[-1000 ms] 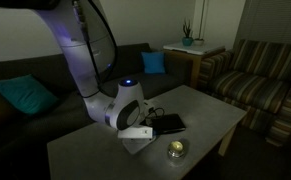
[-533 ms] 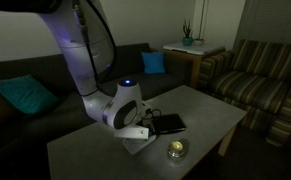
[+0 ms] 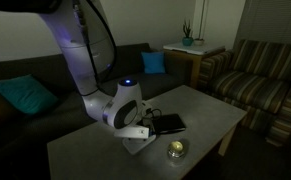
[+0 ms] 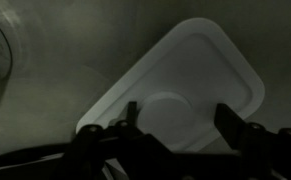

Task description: Place the lid on the clear container and push the button

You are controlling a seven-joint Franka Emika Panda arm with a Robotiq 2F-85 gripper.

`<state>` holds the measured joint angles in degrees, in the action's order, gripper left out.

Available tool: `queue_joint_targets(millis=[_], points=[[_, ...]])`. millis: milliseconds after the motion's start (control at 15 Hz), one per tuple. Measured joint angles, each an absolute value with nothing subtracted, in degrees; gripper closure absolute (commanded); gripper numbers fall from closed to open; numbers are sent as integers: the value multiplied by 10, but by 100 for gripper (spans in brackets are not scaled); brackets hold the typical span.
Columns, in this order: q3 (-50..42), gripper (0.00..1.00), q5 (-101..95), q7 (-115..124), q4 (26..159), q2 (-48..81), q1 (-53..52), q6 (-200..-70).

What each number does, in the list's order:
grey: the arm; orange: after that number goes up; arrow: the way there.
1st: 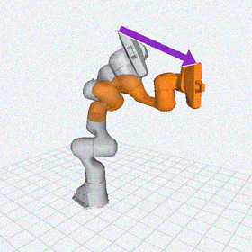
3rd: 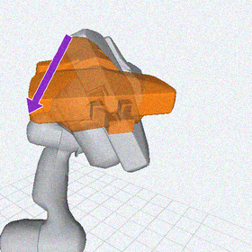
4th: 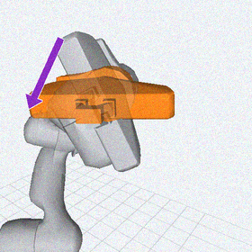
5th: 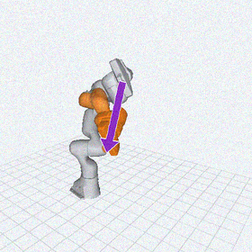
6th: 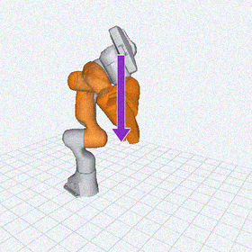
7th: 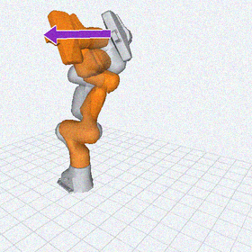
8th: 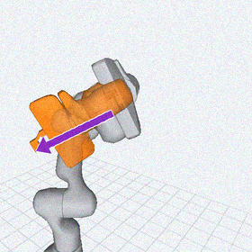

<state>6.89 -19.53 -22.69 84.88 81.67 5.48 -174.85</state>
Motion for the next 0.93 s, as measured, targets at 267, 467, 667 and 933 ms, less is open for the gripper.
queue_joint_targets(millis=[267, 467, 667, 933], points=[[69, 71, -195, -227, 846, 813, 57, -1749], [69, 71, -195, -227, 846, 813, 57, -1749], [69, 71, -195, -227, 846, 813, 57, -1750], [70, 71, -195, -227, 847, 811, 57, -1755]])
